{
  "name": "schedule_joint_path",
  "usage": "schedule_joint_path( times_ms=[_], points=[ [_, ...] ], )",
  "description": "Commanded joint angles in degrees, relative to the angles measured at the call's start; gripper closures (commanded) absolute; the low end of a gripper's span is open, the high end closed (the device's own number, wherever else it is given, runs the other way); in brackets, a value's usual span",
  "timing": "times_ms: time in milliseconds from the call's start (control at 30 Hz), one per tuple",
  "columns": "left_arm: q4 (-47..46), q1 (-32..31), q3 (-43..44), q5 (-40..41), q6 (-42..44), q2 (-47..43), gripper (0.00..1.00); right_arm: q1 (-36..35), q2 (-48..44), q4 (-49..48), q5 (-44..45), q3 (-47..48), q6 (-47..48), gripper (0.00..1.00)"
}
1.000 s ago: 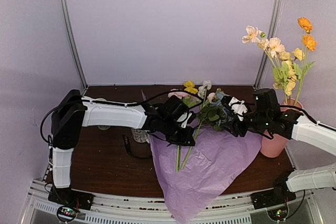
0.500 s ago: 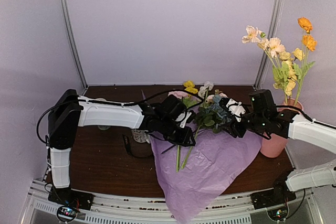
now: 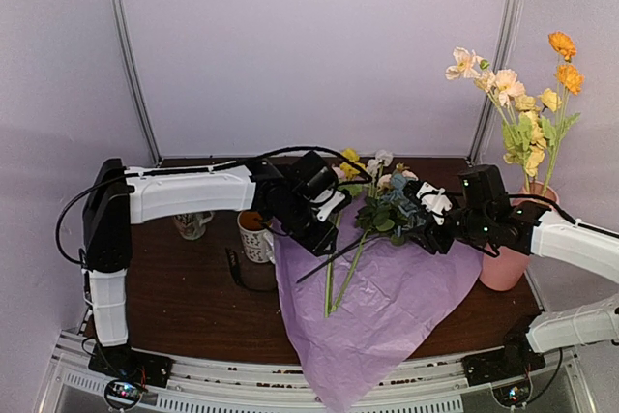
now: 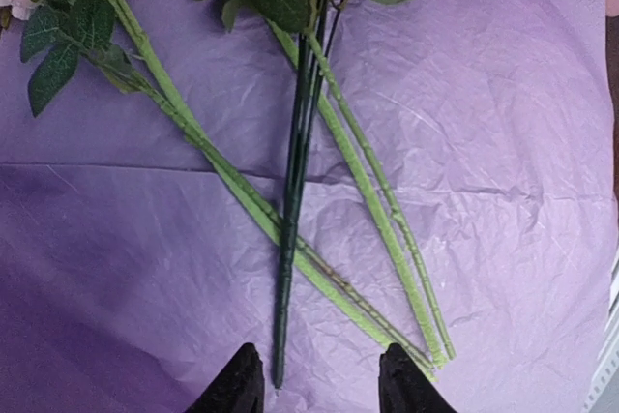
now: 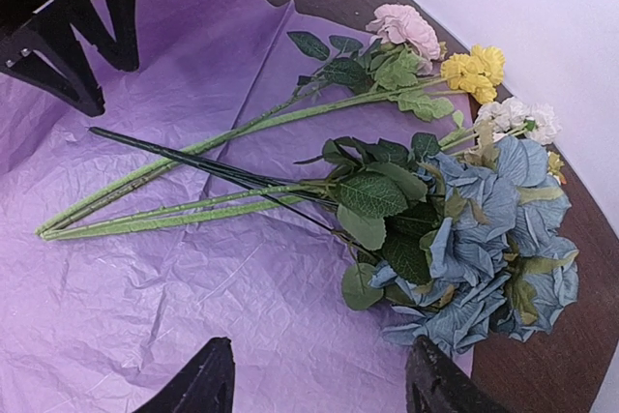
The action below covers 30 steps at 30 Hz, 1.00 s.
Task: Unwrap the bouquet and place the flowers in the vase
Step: Adjust the fake flower with the flattened wrapping paper, then pick up the fake flower from the flattened wrapping paper.
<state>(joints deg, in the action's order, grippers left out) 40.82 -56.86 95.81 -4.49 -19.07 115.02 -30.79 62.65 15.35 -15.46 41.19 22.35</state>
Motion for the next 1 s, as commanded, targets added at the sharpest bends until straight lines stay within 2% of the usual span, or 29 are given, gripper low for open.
schedule_joint_path(
  times_ms=[0,167,433,767,967],
  points=[
    [5.9,1.1,4.7,3.6,13.6,4.2,0.57,-0.2,0.1,-0.1,-0.9,0.1,0.1,0.38],
    [10.6,1.1,9.6,1.3,20.8,9.8,0.57,-0.2,0.0,0.1,-1.2,0.1,0.2,0.38],
    [10.2,1.2,12.9,1.7,22.4,14.9,0.59,-0.2,0.4,0.1,-1.4,0.1,0.2,0.38],
    [9.9,1.2,13.4,-0.2,21.8,18.0,0.77,-0.2,0.5,0.3,-1.5,0.3,0.4,0.38],
    [9.7,1.2,13.5,0.1,20.5,17.9,1.00,-0.2,0.7,0.4,-1.5,0.2,0.4,0.38]
  ],
)
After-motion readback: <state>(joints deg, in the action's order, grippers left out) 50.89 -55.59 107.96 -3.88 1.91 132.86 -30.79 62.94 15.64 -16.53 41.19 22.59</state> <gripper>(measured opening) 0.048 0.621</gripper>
